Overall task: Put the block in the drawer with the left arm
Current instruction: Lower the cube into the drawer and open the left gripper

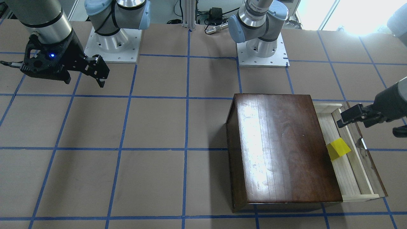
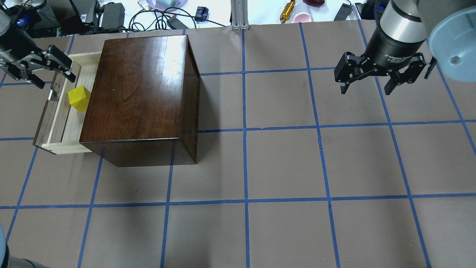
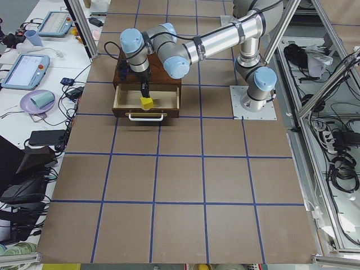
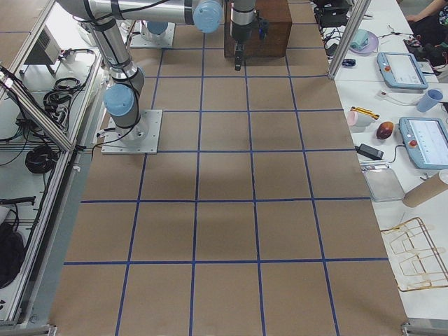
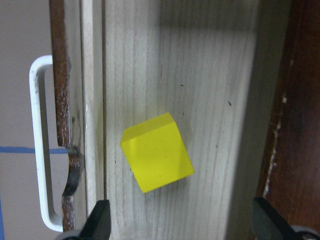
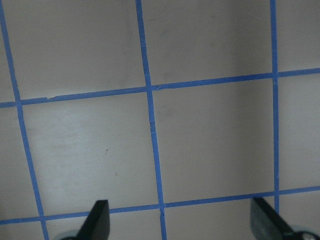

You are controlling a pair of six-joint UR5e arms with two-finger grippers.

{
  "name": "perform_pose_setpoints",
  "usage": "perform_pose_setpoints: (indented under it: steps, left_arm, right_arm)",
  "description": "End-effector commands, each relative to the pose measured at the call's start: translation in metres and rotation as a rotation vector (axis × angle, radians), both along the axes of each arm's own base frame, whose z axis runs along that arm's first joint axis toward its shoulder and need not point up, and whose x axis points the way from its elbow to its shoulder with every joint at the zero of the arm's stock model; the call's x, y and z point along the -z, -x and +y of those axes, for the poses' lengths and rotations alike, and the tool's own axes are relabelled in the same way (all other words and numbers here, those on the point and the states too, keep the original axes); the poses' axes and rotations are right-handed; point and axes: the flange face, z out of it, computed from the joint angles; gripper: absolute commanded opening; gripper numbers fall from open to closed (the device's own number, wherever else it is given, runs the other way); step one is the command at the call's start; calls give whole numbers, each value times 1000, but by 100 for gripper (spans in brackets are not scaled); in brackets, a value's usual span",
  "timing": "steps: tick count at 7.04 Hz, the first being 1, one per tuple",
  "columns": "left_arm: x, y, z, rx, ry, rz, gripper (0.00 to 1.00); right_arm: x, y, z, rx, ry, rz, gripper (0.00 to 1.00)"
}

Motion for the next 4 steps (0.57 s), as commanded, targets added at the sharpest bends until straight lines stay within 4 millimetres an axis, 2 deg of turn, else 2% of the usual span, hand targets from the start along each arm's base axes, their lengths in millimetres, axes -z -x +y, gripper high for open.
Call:
perform_pose_setpoints:
  steps: [1, 2, 3, 4]
  left_arm:
    - [-55, 22, 32, -22, 45, -17, 100]
    - [-70, 51, 44, -16, 49, -32, 100]
    - [-84, 71, 56, -23, 47, -93, 100]
    - [-87, 91, 66, -53, 33, -128, 100]
  right_arm:
    - [0, 0, 0, 0, 0, 0, 100]
    - [0, 0, 0, 0, 0, 0, 100]
    - [0, 0, 0, 0, 0, 0, 100]
    - [0, 0, 0, 0, 0, 0, 100]
